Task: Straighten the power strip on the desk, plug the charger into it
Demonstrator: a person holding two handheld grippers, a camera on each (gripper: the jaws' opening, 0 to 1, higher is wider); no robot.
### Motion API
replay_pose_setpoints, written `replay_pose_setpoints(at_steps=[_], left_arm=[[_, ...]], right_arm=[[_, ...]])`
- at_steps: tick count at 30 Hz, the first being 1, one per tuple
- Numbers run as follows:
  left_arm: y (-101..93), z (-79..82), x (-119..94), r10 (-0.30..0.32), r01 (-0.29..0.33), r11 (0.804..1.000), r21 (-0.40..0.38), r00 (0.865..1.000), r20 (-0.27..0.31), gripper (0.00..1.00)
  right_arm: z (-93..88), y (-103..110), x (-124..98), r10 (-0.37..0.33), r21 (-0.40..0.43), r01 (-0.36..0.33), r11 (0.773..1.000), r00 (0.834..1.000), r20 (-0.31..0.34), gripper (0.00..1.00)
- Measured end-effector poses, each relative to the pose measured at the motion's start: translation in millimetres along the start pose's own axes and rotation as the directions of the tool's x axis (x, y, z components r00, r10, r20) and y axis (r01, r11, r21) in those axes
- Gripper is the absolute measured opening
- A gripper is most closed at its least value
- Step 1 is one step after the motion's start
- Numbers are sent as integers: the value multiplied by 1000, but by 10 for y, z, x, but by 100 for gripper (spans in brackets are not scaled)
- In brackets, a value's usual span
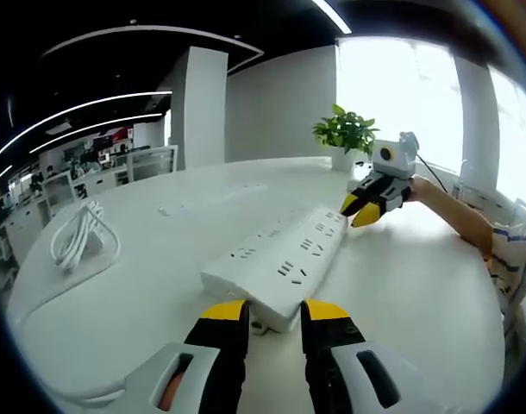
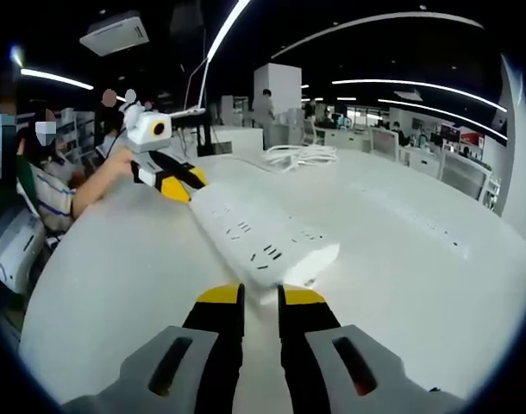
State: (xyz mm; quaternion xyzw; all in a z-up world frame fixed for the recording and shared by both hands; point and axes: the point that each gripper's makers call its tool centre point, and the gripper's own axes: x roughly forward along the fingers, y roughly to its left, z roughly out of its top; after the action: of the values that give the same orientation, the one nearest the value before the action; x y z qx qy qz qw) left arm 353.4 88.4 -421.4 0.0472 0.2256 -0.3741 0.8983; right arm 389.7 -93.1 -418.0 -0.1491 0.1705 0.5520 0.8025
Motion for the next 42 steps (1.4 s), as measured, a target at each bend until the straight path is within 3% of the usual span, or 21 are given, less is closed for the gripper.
replay_pose_setpoints(at_steps=[42], left_arm=[[-22, -11, -10, -8, 9, 1000, 13, 1000, -10, 25]], right_arm=[[-31, 117, -46, 57, -38, -58, 998, 998, -22, 15]])
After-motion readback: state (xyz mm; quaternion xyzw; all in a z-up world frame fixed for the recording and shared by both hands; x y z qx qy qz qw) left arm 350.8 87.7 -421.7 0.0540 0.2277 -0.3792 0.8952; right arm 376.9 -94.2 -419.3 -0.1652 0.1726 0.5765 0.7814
